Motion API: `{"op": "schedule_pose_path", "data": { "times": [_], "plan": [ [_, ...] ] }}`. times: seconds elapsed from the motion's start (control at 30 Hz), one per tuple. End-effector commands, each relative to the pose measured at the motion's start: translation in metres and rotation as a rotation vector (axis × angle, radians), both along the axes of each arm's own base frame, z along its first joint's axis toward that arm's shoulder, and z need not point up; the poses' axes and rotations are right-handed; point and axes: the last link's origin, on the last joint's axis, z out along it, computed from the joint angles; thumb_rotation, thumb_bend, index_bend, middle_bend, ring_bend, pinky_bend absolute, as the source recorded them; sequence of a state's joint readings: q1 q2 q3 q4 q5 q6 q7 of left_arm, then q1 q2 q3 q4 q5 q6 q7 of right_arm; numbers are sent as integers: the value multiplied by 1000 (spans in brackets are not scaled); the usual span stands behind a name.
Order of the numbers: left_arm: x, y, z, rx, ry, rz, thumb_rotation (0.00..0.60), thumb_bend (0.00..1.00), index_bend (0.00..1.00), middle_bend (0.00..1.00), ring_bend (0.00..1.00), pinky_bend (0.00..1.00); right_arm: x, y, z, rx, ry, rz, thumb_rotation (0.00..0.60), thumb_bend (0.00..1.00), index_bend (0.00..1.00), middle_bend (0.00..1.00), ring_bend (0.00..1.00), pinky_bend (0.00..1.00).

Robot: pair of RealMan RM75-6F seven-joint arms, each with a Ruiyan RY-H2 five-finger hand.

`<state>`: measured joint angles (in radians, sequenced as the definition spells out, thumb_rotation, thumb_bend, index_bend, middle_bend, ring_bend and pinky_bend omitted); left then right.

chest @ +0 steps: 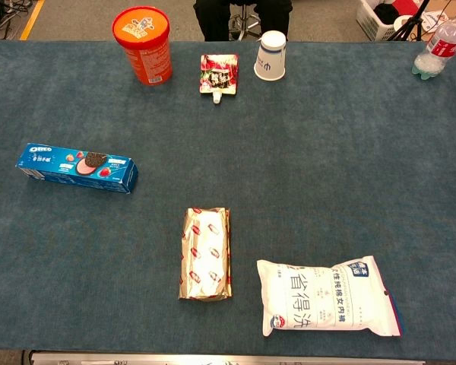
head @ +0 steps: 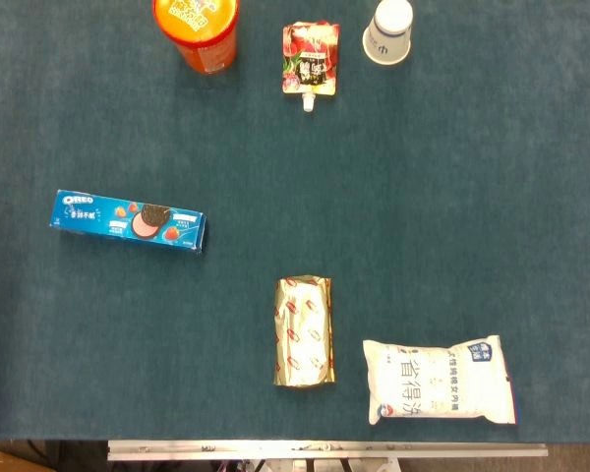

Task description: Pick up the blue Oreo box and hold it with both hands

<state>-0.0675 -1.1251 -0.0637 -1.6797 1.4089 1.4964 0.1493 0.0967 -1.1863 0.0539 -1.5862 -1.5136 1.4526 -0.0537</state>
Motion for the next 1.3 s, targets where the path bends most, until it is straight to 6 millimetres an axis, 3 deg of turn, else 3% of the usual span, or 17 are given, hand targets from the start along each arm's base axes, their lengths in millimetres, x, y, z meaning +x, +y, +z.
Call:
{"op": "schedule_pose_path", "data": {
  "times": [0.03,0.47,0.8,1.07,1.3],
  "plan": [
    [0,0,0,-2,2,-1,600,245,337,218,185,209,0,0,0,0,0,0,600,204,204,244,346,560],
    [4,1,-5,-31,-10,0,600,245,334,228,189,233,5,-10,2,-12,-38,31,600,204,204,252,346,559],
    [18,18,-29,-164,-63,-35,600,211,295,214,188,250,14,-15,16,-50,-41,64,600,204,203,262,346,560],
    [27,37,-55,-254,-56,-54,600,178,228,152,32,182,18,-18,29,-88,-33,70,600,205,203,273,346,560],
    [28,57,-80,-350,-11,-39,600,177,165,47,0,150,17,-11,36,-83,-7,41,600,204,203,275,346,559]
  ]
}}
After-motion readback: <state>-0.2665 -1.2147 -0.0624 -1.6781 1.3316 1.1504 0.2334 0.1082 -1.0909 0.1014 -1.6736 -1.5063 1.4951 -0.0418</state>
